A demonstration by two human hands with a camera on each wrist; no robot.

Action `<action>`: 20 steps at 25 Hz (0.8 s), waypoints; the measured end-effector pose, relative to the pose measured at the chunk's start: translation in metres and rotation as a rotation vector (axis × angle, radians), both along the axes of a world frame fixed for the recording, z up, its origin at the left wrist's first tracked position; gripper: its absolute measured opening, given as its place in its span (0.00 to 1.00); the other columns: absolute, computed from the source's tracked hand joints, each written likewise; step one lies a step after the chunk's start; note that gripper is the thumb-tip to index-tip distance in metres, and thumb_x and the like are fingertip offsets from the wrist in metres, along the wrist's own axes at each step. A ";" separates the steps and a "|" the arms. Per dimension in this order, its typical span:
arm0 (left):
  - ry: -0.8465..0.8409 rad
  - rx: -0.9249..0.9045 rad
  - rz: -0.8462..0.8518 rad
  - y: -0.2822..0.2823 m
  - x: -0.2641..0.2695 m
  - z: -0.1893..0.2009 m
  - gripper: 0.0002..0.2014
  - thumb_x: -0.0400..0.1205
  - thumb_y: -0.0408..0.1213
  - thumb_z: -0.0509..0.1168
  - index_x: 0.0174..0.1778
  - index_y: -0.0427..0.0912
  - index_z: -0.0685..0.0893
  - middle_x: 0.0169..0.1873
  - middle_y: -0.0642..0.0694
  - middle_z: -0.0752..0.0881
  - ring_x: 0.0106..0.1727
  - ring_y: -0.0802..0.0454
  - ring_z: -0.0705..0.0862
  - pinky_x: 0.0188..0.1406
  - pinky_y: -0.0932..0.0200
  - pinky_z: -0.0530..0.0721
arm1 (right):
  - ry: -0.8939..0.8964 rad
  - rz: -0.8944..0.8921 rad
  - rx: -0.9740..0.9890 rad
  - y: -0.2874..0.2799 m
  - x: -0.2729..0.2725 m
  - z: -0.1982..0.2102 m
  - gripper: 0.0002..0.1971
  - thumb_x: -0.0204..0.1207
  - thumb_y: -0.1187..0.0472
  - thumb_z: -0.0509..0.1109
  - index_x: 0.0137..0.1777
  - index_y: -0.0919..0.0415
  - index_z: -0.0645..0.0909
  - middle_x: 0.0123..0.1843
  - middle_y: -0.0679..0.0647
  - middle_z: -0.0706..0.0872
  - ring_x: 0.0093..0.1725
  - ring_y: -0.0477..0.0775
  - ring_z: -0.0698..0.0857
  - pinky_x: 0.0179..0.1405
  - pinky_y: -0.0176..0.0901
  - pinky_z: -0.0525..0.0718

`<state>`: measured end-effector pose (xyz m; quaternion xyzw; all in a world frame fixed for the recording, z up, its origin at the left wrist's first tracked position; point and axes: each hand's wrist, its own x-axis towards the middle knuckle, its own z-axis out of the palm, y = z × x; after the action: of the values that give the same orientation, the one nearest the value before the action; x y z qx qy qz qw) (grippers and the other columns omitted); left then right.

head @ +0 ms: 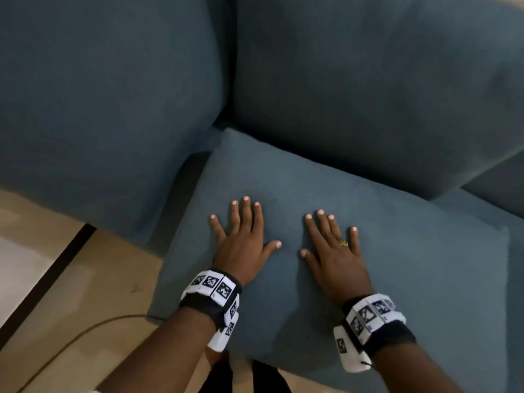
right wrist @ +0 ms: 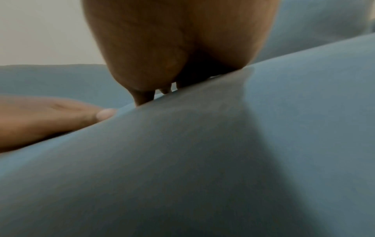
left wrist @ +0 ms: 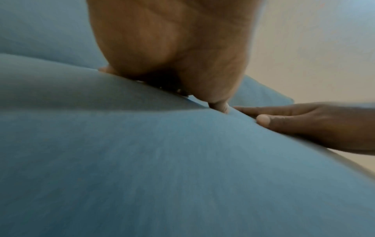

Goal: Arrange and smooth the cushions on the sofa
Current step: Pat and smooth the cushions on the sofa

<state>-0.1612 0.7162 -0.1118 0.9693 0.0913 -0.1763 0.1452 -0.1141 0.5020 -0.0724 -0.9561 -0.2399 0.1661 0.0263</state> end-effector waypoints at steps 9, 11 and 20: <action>0.005 0.167 -0.323 -0.033 0.147 0.009 0.35 0.86 0.61 0.57 0.86 0.50 0.60 0.87 0.51 0.60 0.88 0.51 0.55 0.78 0.19 0.43 | 0.273 -0.276 -0.158 -0.142 0.178 -0.015 0.42 0.81 0.34 0.65 0.89 0.51 0.55 0.91 0.56 0.53 0.89 0.59 0.57 0.85 0.67 0.48; -0.056 0.157 -0.314 -0.044 0.145 -0.001 0.24 0.80 0.57 0.69 0.70 0.52 0.81 0.71 0.51 0.81 0.75 0.50 0.77 0.79 0.24 0.53 | 0.256 -0.188 -0.175 -0.146 0.179 -0.032 0.32 0.82 0.38 0.68 0.82 0.50 0.72 0.82 0.54 0.75 0.80 0.58 0.75 0.84 0.61 0.56; -0.366 -0.189 -0.092 -0.047 0.174 0.076 0.08 0.77 0.37 0.77 0.37 0.43 0.84 0.40 0.43 0.87 0.45 0.39 0.84 0.43 0.47 0.79 | -0.303 -0.296 0.336 -0.157 0.198 0.025 0.14 0.74 0.49 0.69 0.36 0.56 0.90 0.34 0.57 0.92 0.36 0.66 0.89 0.51 0.58 0.85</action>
<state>0.0127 0.6690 -0.0358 0.9704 0.0020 -0.0115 0.2412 0.0841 0.3453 -0.0476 -0.9770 -0.1228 -0.0266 0.1724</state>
